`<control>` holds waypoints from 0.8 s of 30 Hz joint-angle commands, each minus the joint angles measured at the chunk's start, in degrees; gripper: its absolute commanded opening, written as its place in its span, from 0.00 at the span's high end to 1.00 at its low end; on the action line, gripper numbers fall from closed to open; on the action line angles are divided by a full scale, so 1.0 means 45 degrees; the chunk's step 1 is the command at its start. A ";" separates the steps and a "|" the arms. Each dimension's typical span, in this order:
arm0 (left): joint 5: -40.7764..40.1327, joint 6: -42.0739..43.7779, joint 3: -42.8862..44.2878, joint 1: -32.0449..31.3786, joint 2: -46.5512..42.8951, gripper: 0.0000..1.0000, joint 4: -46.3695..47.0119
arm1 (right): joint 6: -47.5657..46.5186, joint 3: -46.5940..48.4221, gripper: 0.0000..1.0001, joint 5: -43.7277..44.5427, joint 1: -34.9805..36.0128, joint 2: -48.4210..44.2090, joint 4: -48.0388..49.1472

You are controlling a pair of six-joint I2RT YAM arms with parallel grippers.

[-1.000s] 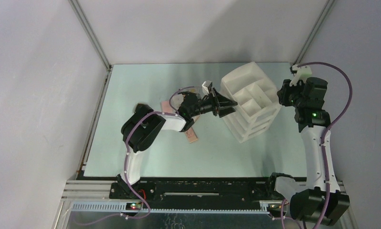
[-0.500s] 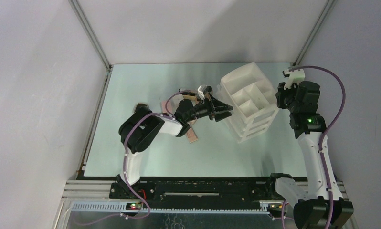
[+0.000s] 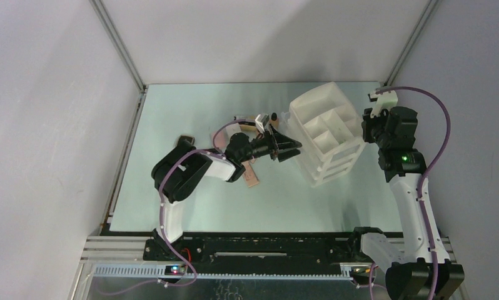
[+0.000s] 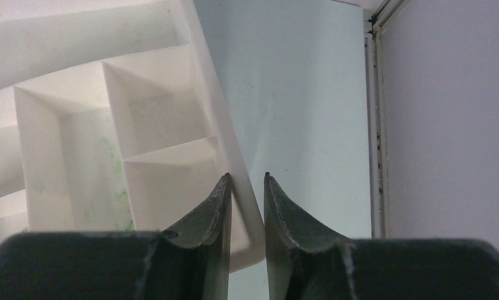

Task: Organize the makeup
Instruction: Open the drawer in the storage box.

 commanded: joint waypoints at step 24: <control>0.2301 0.3424 -0.2187 0.0786 -0.2684 0.18 -0.1063 | -0.0617 0.0130 0.76 -0.0234 -0.0055 -0.0239 0.1474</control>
